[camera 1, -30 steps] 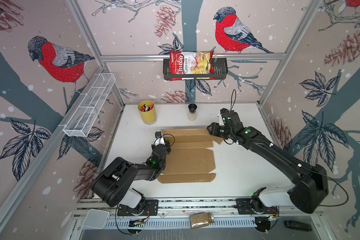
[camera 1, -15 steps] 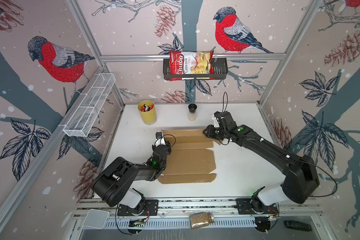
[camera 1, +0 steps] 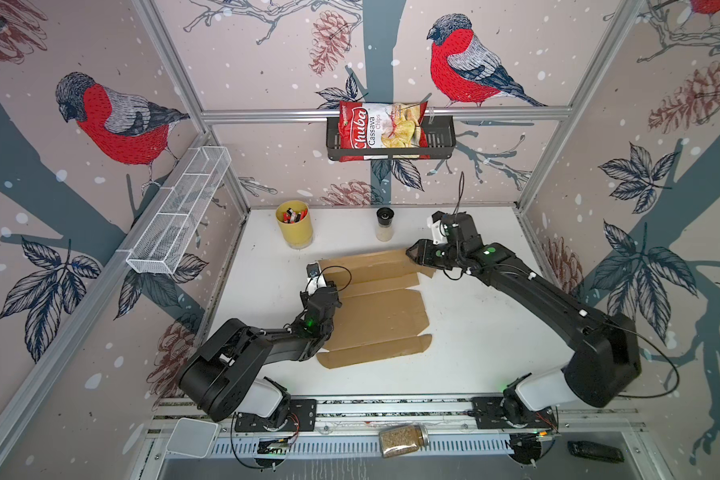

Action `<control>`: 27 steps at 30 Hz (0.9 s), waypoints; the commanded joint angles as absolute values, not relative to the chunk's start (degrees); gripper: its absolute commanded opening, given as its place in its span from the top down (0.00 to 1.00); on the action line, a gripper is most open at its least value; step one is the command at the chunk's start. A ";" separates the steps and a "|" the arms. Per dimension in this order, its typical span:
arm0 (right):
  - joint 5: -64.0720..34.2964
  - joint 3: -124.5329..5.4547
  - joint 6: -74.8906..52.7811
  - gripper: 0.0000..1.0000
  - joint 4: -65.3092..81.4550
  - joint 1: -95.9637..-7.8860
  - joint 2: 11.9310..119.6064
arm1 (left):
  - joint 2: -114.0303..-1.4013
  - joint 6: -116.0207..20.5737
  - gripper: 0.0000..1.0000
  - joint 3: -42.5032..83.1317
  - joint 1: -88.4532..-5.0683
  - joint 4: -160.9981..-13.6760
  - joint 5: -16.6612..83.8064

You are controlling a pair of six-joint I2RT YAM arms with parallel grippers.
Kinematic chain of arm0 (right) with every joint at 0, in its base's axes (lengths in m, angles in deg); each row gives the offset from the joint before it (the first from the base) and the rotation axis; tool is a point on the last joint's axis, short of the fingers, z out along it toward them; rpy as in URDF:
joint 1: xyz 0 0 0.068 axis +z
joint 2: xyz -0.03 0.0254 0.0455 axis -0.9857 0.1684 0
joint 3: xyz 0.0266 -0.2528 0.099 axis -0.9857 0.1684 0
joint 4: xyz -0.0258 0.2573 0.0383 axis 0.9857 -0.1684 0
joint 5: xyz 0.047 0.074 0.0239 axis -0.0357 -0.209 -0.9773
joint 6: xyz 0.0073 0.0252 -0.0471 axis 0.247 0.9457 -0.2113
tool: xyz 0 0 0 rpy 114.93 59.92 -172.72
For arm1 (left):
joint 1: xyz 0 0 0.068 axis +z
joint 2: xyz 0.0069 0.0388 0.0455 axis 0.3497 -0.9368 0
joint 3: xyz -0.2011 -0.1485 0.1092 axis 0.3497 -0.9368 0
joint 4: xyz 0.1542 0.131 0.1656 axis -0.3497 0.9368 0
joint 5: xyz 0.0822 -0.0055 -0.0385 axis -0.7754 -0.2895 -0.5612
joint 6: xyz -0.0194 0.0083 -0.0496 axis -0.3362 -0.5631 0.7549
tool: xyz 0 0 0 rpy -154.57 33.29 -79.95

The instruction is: Fold the paper box

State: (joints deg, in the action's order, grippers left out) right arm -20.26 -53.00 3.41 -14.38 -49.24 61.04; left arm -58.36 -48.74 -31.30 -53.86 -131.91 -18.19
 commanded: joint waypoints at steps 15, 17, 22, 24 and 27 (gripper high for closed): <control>-18.79 -25.37 10.39 0.74 11.08 -54.94 55.80 | -61.61 -46.61 0.91 -25.70 -53.78 -123.93 -19.88; -16.99 -25.26 10.45 0.74 13.92 -54.56 58.14 | -61.88 -46.84 0.91 -25.37 -53.65 -123.47 -19.27; -13.25 -23.15 11.82 0.72 21.46 -52.60 62.88 | -62.23 -46.18 0.92 -24.56 -52.93 -122.10 -17.32; -12.39 -22.20 11.98 0.69 24.10 -51.73 64.27 | -62.41 -46.34 0.92 -24.31 -52.73 -121.88 -16.79; -9.89 -22.29 11.36 0.66 26.04 -51.01 66.99 | -62.87 -46.24 0.92 -24.00 -52.15 -121.59 -16.19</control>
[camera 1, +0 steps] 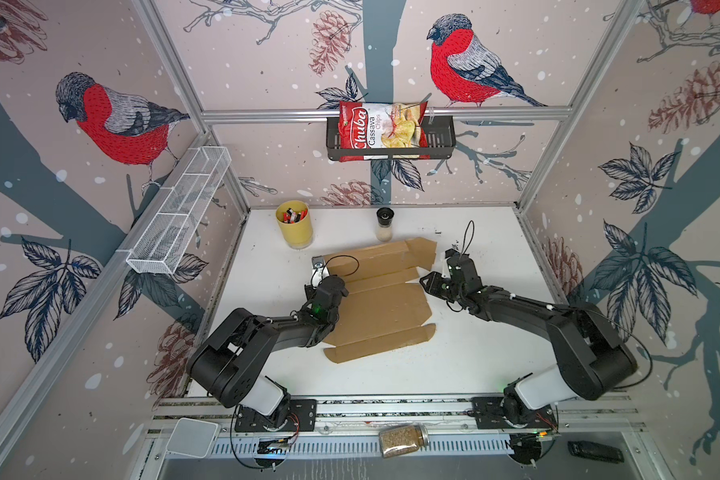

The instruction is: Fold the paper box

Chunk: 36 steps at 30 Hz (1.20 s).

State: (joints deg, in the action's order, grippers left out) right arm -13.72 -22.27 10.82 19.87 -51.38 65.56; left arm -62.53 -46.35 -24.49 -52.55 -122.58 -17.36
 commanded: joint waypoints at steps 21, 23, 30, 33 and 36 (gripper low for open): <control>-6.75 -28.15 6.28 0.62 31.22 -49.69 80.98 | -63.64 -45.99 0.93 -23.70 -51.21 -121.24 -13.45; -6.68 -28.09 6.23 0.62 31.22 -49.58 80.72 | -63.68 -46.04 0.93 -23.68 -51.23 -121.24 -13.45; -9.11 -26.72 6.27 0.64 33.48 -49.26 78.13 | -64.34 -45.66 0.94 -23.74 -51.23 -121.53 -13.15; -10.62 -25.67 7.19 0.65 35.46 -49.41 77.39 | -64.52 -45.52 0.94 -23.83 -51.23 -121.61 -13.10; -11.65 -24.52 8.14 0.65 37.66 -49.31 76.77 | -64.50 -45.37 0.93 -23.96 -51.18 -121.53 -13.20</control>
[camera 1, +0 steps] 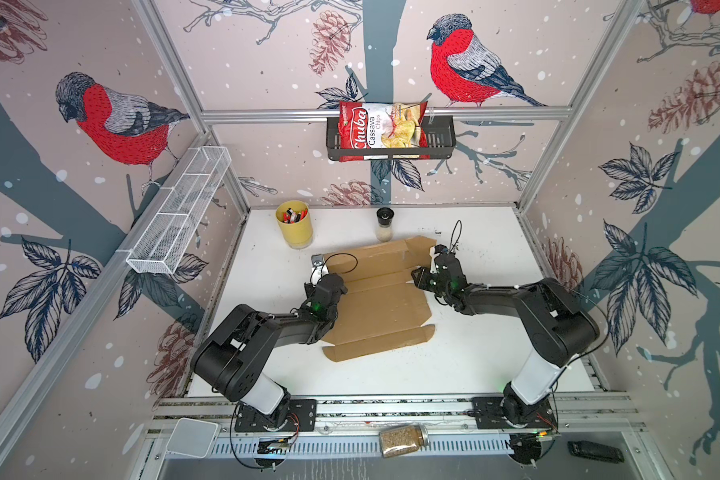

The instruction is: Fold the paper box

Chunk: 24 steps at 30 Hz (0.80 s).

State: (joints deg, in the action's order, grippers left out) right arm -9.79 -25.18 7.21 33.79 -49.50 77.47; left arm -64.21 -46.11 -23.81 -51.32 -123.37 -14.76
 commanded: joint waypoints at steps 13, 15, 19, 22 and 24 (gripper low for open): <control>2.77 -17.43 3.55 0.64 35.83 -46.53 70.69 | -64.52 -45.94 0.94 -20.74 -50.62 -116.98 -10.00; 0.51 -18.41 3.11 0.63 35.88 -47.12 72.52 | -64.61 -46.35 0.94 -20.11 -50.48 -115.96 -9.52; -1.51 -20.65 3.56 0.59 36.25 -47.87 76.01 | -64.52 -46.92 0.94 -19.53 -50.31 -115.19 -8.96; -1.50 -21.84 3.59 0.57 37.43 -47.78 77.58 | -64.95 -46.93 0.94 -19.41 -50.28 -115.59 -8.16; -1.29 -23.17 3.83 0.56 37.11 -47.94 79.14 | -65.31 -46.91 0.95 -19.27 -50.31 -115.54 -7.78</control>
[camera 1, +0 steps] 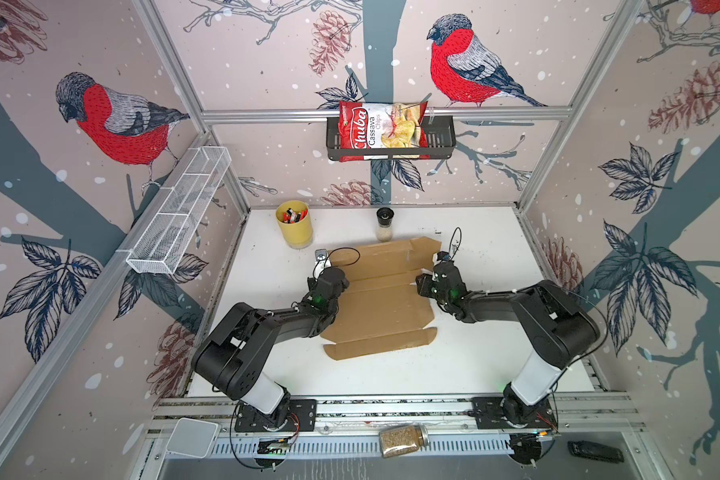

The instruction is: Fold the paper box

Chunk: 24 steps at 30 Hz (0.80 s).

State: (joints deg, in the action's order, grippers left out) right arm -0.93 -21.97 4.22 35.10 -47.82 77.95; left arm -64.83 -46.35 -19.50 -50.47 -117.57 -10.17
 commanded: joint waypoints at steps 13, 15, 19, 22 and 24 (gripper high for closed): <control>-2.95 -24.38 3.32 0.62 37.46 -47.99 79.30 | -65.48 -46.90 0.95 -19.36 -50.29 -115.54 -7.18; -2.80 -24.62 2.94 0.64 37.02 -47.52 78.77 | -65.57 -46.85 0.95 -19.46 -50.27 -115.42 -7.19; -2.54 -24.90 2.54 0.67 36.75 -46.45 78.31 | -65.77 -46.59 0.95 -19.43 -50.35 -115.44 -7.09; -3.55 -25.16 3.08 0.68 36.70 -45.78 78.48 | -65.99 -46.60 0.95 -19.35 -50.33 -115.46 -6.92; -3.61 -25.33 3.38 0.68 36.75 -45.10 78.82 | -66.10 -46.57 0.95 -19.28 -50.37 -115.35 -6.95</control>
